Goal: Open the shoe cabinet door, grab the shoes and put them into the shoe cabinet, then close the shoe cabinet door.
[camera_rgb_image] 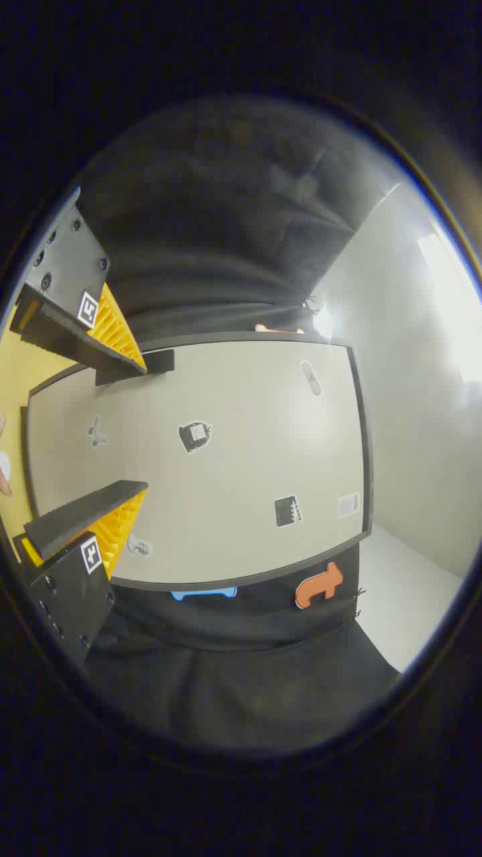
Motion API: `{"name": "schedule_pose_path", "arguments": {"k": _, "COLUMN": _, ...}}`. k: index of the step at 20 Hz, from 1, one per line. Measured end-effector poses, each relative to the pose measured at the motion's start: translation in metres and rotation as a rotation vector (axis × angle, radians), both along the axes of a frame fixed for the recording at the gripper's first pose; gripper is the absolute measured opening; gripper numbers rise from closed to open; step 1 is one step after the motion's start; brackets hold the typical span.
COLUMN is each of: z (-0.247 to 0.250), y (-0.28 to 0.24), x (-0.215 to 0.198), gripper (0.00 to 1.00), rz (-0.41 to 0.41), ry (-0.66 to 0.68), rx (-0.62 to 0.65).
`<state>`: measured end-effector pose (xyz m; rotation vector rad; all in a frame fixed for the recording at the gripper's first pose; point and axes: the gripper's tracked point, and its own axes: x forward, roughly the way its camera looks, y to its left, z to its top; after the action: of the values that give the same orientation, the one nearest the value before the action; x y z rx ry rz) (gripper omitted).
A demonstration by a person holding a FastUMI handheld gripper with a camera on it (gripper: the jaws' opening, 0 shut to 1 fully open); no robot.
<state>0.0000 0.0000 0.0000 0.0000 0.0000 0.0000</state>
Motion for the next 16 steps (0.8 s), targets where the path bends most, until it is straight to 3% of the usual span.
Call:
{"name": "schedule_pose_path", "arguments": {"k": 8, "z": -0.009, "y": 0.005, "x": 0.019, "gripper": 0.96, "rz": -0.051, "ry": 0.036, "rx": -0.032}}
{"name": "schedule_pose_path", "arguments": {"k": 16, "z": -0.020, "y": 0.016, "x": 0.029, "gripper": 0.96, "rz": -0.034, "ry": 0.072, "rx": -0.027}}
